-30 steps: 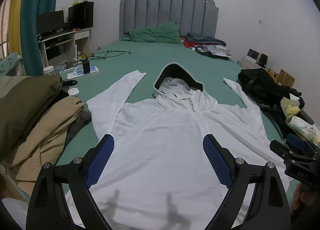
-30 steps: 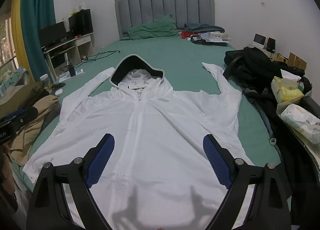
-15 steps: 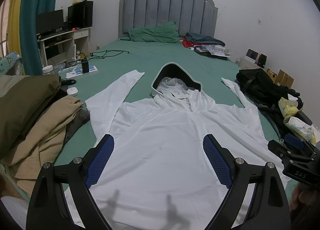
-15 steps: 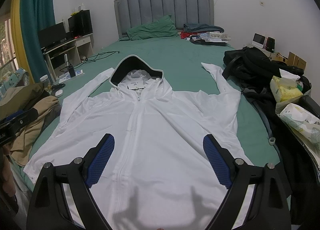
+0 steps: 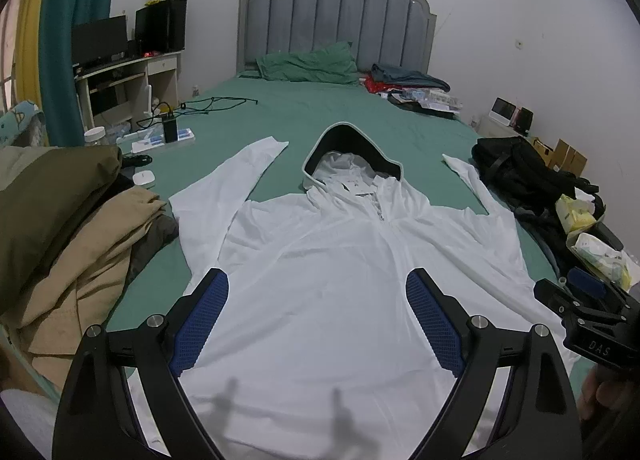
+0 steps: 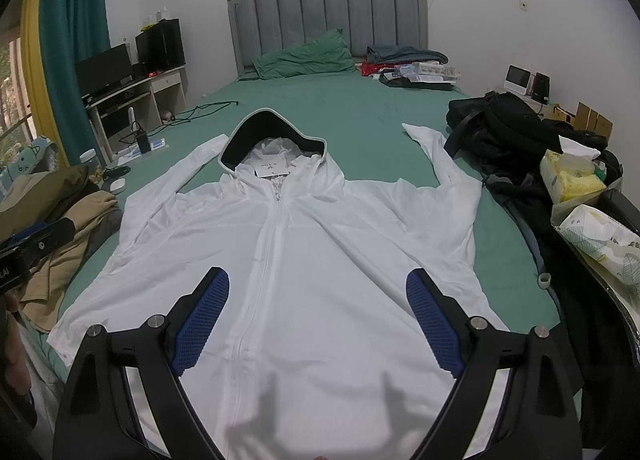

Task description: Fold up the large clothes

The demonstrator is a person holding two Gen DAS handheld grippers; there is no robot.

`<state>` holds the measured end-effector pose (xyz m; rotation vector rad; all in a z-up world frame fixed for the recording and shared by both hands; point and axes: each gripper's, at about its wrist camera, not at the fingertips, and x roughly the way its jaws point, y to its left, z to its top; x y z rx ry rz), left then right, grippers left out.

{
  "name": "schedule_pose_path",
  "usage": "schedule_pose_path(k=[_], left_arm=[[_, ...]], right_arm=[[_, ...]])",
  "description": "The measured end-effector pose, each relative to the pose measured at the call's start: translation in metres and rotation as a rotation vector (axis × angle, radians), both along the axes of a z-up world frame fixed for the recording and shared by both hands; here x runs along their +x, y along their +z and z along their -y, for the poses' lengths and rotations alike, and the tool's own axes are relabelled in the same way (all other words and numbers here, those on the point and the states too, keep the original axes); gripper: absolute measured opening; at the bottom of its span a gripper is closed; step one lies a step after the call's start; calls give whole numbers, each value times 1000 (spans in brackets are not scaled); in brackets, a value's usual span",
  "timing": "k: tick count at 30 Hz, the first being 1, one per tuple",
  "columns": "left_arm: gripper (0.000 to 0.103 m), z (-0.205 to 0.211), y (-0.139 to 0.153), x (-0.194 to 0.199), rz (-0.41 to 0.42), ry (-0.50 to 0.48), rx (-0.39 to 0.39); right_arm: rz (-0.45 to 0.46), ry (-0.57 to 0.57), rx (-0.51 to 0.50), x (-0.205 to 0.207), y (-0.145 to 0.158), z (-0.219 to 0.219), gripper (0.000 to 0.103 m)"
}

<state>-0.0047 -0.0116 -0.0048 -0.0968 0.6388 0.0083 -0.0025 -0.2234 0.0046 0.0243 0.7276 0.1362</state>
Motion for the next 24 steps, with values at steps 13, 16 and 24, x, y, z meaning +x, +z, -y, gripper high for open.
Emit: schedule_pose_path(k=[13, 16, 24], left_arm=[[93, 0, -4, -2, -1, -4, -2], [93, -1, -4, -1, -1, -5, -6], [93, 0, -5, 0, -5, -8, -15]], right_arm=[[-2, -1, 1, 0, 0, 0, 90], [-1, 0, 0, 0, -1, 0, 90], [-3, -1, 0, 0, 0, 1, 90]])
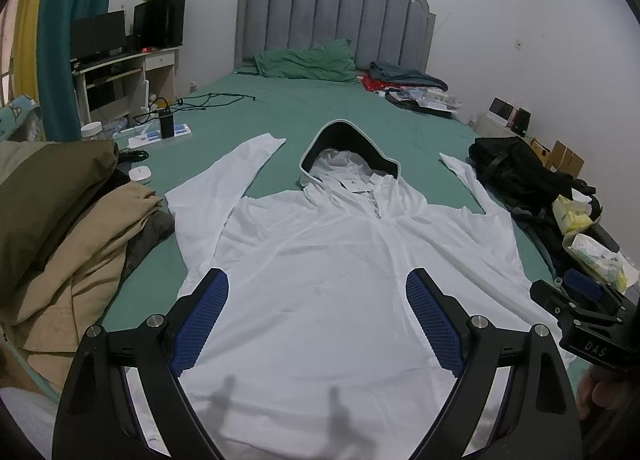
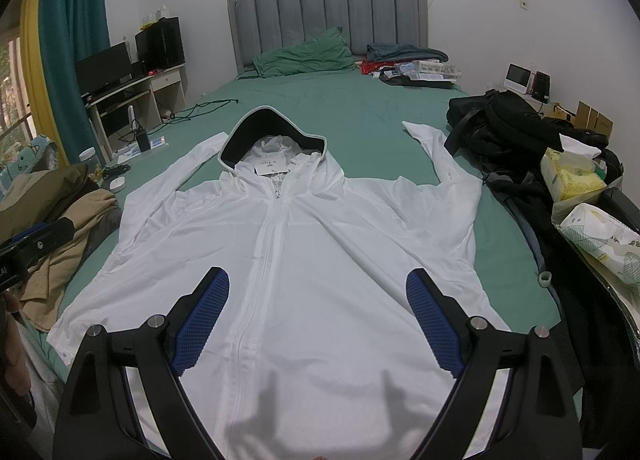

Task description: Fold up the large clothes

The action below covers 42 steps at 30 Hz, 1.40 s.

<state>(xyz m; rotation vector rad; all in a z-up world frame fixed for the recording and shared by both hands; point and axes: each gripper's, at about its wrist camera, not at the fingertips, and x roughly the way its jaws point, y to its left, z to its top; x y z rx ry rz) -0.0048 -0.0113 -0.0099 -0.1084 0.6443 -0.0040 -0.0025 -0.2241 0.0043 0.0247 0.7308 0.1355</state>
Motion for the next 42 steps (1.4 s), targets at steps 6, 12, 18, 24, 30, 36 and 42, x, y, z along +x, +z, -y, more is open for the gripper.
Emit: schedule_pose_path(k=[6, 12, 18, 24, 30, 36, 42], left_arm=[[93, 0, -1, 1, -2, -3, -6], [92, -3, -6, 10, -31, -23, -20], [92, -20, -17, 37, -109, -33, -15], [91, -56, -30, 90, -184, -26, -22], [84, -85, -58, 158, -251, -26, 4], [49, -112, -108, 240, -357, -40, -32], [47, -134, -135, 311, -438, 31, -26]], right_arm=[[-2, 0, 1, -1, -1, 1, 90], [-14, 2, -6, -4, -5, 4, 90], [-42, 8, -22, 8, -15, 3, 90], [-44, 58, -80, 35, -19, 7, 90], [-93, 63, -79, 82, -30, 19, 90], [-121, 90, -115, 133, -45, 19, 90], [-125, 119, -148, 173, -57, 16, 90]])
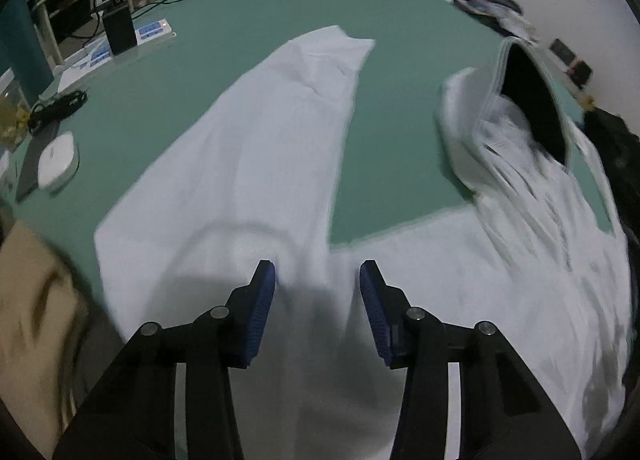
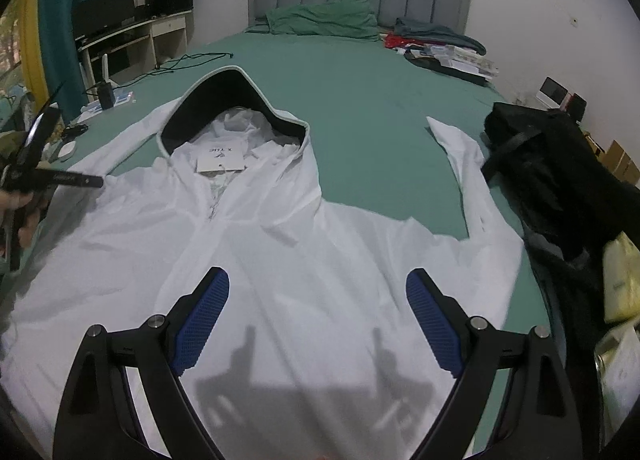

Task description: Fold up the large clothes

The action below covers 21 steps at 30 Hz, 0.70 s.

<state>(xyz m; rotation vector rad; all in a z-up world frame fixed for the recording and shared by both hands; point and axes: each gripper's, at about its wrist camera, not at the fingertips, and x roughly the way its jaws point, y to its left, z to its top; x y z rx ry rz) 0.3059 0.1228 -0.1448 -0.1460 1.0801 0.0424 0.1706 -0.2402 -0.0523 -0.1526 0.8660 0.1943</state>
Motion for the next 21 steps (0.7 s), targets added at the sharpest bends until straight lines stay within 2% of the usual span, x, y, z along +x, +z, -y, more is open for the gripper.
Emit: schedule_pose_path(k=[2, 5, 8, 12, 13, 14, 16, 18, 21], left_arm=[[47, -1, -3, 17, -11, 12, 14], [47, 5, -4, 40, -1, 10, 96], [47, 9, -6, 55, 11, 35, 139], [47, 6, -6, 64, 57, 94, 104], [41, 6, -5, 64, 63, 99, 93], [26, 6, -5, 64, 67, 97, 94], [5, 4, -3, 62, 65, 97, 65], [3, 4, 0, 60, 58, 94, 28], [2, 7, 17, 45, 83, 66, 31]], right_arm=[[-12, 4, 14, 4, -8, 1, 90], [-39, 27, 1, 1, -20, 1, 90], [-72, 33, -13, 0, -31, 5, 90], [-108, 18, 33, 1, -35, 12, 90], [-109, 15, 39, 1, -34, 13, 90], [-105, 15, 42, 1, -33, 14, 90], [-96, 18, 41, 0, -30, 14, 90], [-84, 17, 48, -1, -27, 15, 90], [-70, 6, 85, -2, -17, 20, 90]])
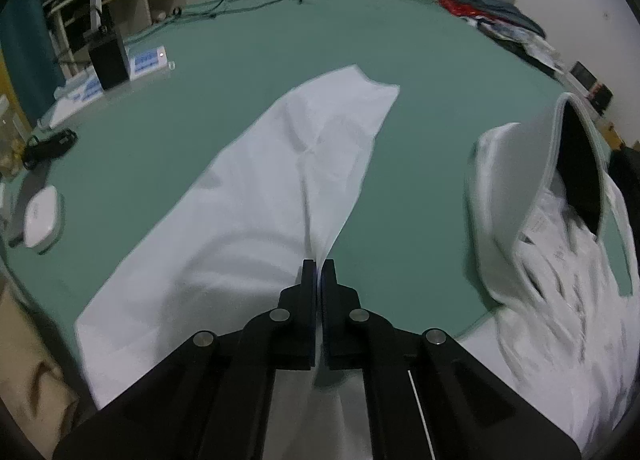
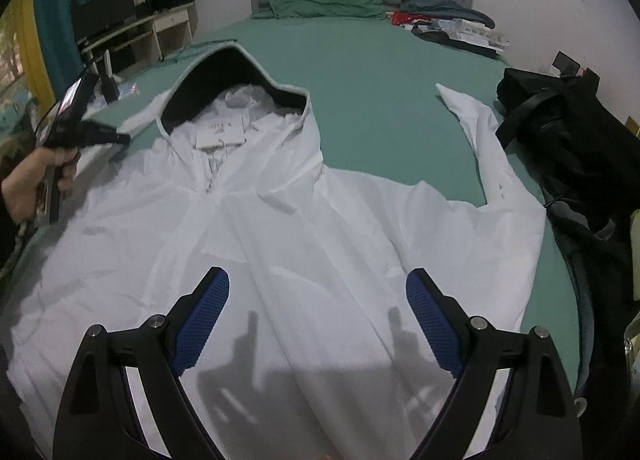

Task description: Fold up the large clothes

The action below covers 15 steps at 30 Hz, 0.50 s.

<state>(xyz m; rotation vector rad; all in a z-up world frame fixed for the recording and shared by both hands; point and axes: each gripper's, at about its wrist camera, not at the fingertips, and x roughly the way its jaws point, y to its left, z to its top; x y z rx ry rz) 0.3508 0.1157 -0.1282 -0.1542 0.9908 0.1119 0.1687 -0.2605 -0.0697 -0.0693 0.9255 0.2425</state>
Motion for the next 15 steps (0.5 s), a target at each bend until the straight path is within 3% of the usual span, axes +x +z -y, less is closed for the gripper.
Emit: schedule_pose_path(k=[10, 15], left_arm=[[2, 57, 97, -80, 137, -161, -12], [2, 109, 122, -129, 139, -273, -31]], right_arm=[[51, -52, 103, -9, 32, 22, 90], [57, -77, 159, -17, 44, 38, 90]])
